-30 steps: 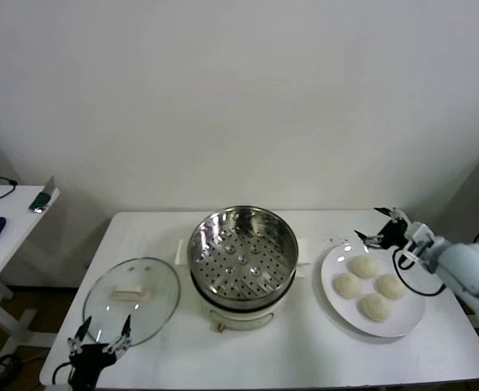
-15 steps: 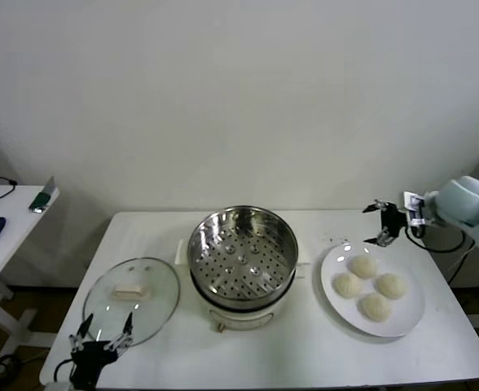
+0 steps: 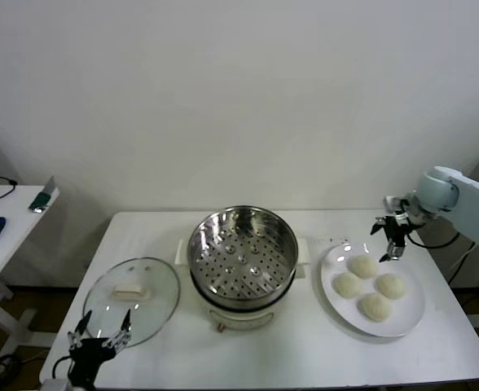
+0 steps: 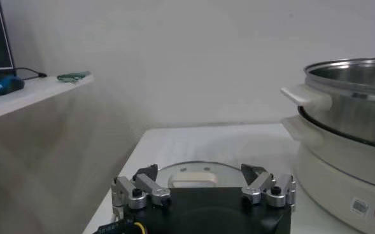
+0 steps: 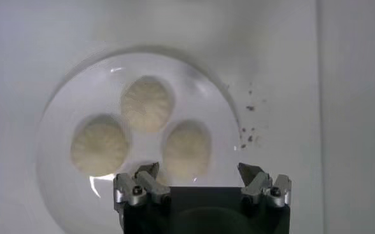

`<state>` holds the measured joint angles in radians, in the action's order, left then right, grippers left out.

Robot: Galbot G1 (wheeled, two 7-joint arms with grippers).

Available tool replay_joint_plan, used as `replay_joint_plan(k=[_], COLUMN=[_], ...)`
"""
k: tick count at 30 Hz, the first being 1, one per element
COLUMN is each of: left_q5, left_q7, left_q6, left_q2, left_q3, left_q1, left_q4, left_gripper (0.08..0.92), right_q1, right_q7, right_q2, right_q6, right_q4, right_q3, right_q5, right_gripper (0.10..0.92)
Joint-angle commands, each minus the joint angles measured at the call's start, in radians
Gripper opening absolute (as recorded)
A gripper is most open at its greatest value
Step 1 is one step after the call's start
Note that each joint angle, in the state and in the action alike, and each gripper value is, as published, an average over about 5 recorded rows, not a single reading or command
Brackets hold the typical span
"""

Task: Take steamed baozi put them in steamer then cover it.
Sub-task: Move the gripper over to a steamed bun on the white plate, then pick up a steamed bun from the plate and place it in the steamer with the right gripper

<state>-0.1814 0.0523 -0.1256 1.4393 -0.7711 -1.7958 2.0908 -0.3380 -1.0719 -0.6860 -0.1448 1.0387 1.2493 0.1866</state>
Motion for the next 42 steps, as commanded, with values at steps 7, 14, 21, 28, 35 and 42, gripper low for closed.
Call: replay_joint_plan(k=[7,14,21,28,35,42], left_q5=[0.006,0.010,0.012,0.012,0.013,0.019], left_q7=[0.000,-0.001,-0.002,-0.003,-0.003,-0.003], left_q6=[-0.002,-0.001,0.000,0.002,0.001,0.001], left_q2=[0.008,0.011,0.011,0.007,0.006,0.009], left_q3=[0.001,0.005,0.007,0.007,0.008,0.014], left_q1=[0.003,0.002,-0.001,0.000,0.000,0.001], left_q4=[-0.011,-0.019,-0.024,-0.026,-0.024,-0.024], left_gripper=[0.823,0.823,0.823,0.823,0.823,0.823], right_q1=[0.212,0.252,0.272,0.270,0.236,0.067], right_q7=[0.006,0.019,0.027,0.032,0.020,0.006], right_q2=[-0.110,-0.136,-0.155,-0.161,-0.142,-0.107], right_q6=[0.022,0.027,0.027,0.026,0.028,0.061], right_q4=[-0.199,-0.251,-0.271,-0.270,-0.235,-0.126], right_q3=[-0.195,-0.245,-0.266,-0.269,-0.242,-0.135], right_q5=[-0.063,-0.085,-0.094,-0.096,-0.091,-0.060], right_gripper=[0.823,0.823,0.823,0.767,0.703,0.687])
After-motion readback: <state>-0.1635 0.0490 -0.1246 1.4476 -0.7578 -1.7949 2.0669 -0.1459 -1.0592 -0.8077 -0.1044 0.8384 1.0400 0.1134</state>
